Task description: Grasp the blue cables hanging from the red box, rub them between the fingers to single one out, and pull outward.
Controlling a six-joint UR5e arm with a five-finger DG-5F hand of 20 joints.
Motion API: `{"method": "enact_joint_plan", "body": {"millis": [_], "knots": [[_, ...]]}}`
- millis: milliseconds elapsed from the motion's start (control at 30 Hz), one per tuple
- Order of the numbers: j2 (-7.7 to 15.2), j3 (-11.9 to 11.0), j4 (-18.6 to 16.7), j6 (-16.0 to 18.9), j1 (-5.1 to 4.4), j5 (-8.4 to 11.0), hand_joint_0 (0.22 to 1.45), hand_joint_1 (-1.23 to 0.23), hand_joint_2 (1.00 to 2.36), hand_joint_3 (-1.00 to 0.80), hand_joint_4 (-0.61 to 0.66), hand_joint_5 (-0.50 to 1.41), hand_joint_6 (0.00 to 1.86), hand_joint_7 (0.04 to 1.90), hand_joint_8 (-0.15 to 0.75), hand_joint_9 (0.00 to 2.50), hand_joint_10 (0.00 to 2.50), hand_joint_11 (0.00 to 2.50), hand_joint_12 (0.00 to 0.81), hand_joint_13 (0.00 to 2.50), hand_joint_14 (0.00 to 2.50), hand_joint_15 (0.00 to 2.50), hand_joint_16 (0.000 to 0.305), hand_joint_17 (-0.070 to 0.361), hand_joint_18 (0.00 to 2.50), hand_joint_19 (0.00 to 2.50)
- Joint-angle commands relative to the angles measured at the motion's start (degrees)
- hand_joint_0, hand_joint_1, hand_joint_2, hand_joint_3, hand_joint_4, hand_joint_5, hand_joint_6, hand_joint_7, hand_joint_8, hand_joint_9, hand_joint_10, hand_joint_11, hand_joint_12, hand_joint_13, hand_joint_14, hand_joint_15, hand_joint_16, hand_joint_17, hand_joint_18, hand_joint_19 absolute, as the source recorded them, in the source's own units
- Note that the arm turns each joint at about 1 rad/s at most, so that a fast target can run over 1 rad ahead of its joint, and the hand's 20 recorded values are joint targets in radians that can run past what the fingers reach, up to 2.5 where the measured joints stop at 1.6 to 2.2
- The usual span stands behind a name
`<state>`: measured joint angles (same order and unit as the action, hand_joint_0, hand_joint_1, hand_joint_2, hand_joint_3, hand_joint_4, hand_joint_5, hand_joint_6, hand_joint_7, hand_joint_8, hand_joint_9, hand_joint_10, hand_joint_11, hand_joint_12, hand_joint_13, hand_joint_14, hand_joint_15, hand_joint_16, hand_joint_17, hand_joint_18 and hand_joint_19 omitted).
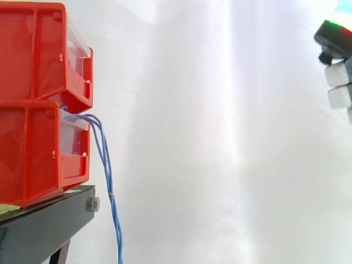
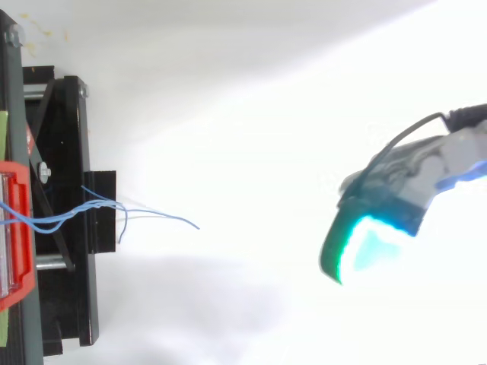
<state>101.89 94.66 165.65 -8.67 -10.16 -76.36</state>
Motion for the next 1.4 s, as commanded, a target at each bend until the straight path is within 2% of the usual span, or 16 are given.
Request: {"method": "enact_joint_plan", "body": {"millis": [0,100,167,367,467,533,567,600,667,700,767,900,1000,1133,1200,1367], "knots": [[2.96,0.00,-2.35,0.85,-0.39,-0.10,0.56,-0.61,1.00,-0.47,0.20,-0.21,0.50,0.71,0.197,0.62,0.00,0.00,0.256,0.43,0.00,0.00,0.033,0.074,0.28,0.19],[5.69,0.00,-4.72,3.13,-0.65,0.16,0.55,-0.61,1.00,-0.48,0.21,-0.20,0.50,0.71,0.198,0.62,0.00,0.00,0.259,0.42,0.00,0.00,0.033,0.075,0.27,0.18],[6.39,0.00,-5.69,3.66,-0.65,0.34,0.55,-0.61,1.00,-0.48,0.21,-0.20,0.50,0.71,0.198,0.62,0.00,0.00,0.261,0.41,0.00,0.00,0.033,0.075,0.26,0.19],[10.17,0.00,-12.01,3.83,-0.65,3.15,0.53,-0.62,1.00,-0.50,0.22,-0.20,0.50,0.72,0.205,0.61,0.00,0.00,0.266,0.39,0.00,0.00,0.034,0.077,0.24,0.19],[10.96,0.00,-14.65,3.48,-0.65,4.82,0.53,-0.62,1.00,-0.50,0.23,-0.20,0.50,0.73,0.207,0.61,0.00,0.00,0.268,0.39,0.00,0.00,0.035,0.078,0.23,0.19],[10.96,0.00,-16.94,1.02,-0.92,8.95,0.53,-0.62,1.00,-0.49,0.24,-0.19,0.50,0.75,0.206,0.61,0.00,0.00,0.269,0.37,0.00,0.00,0.034,0.078,0.19,0.19],[10.96,0.00,-16.94,1.02,-0.92,8.95,0.53,-0.62,1.00,-0.49,0.24,-0.19,0.50,0.75,0.206,0.61,0.00,0.00,0.270,0.35,0.00,0.00,0.034,0.077,0.19,0.18],[10.96,0.00,-17.55,-0.74,-1.09,11.23,0.53,-0.62,1.00,-0.49,0.25,-0.19,0.50,0.76,0.206,0.61,0.00,0.00,0.269,0.35,0.00,0.00,0.034,0.078,0.18,0.18],[11.05,0.00,-18.25,-3.11,-1.18,13.96,0.53,-0.62,1.00,-0.49,0.26,-0.18,0.50,0.77,0.209,0.65,0.00,0.00,0.270,0.34,0.00,0.00,0.034,0.077,0.17,0.18],[11.05,0.00,-18.25,-3.11,-1.18,13.96,0.52,-0.63,1.00,-0.49,0.26,-0.18,0.50,0.77,0.212,0.65,0.00,0.00,0.271,0.34,0.00,0.00,0.034,0.078,0.17,0.18],[12.46,0.00,-20.01,-4.69,-1.35,15.98,0.51,-0.64,1.00,-0.50,0.27,-0.18,0.50,0.78,0.216,0.69,0.00,0.00,0.274,0.35,0.00,0.00,0.035,0.079,0.16,0.19],[14.39,0.00,-25.02,-5.04,-1.97,16.16,0.47,-0.65,1.00,-0.50,0.27,-0.18,0.50,0.79,0.221,0.70,0.00,0.03,0.280,0.37,0.00,0.01,0.037,0.084,0.15,0.19],[15.27,0.00,-27.31,-5.75,-2.32,16.16,0.45,-0.67,1.00,-0.50,0.28,-0.17,0.50,0.80,0.227,0.70,0.00,0.02,0.288,0.38,0.00,0.01,0.038,0.087,0.16,0.18],[17.55,0.00,-27.92,-6.10,-2.85,16.16,0.42,-0.73,1.00,-0.50,0.29,-0.17,0.50,0.80,0.237,0.70,0.00,0.04,0.301,0.40,0.00,0.01,0.041,0.092,0.19,0.16],[19.40,0.00,-29.86,-5.83,-3.20,16.16,0.42,-0.74,1.00,-0.50,0.29,-0.17,0.50,0.80,0.233,0.68,0.00,0.02,0.301,0.40,0.00,0.01,0.041,0.093,0.20,0.15],[19.57,-0.09,-31.35,-6.98,-3.82,17.03,0.42,-0.86,1.00,-0.50,0.31,-0.16,0.50,0.80,0.233,0.67,0.00,0.02,0.309,0.41,0.00,0.00,0.042,0.094,0.27,0.12]]}}
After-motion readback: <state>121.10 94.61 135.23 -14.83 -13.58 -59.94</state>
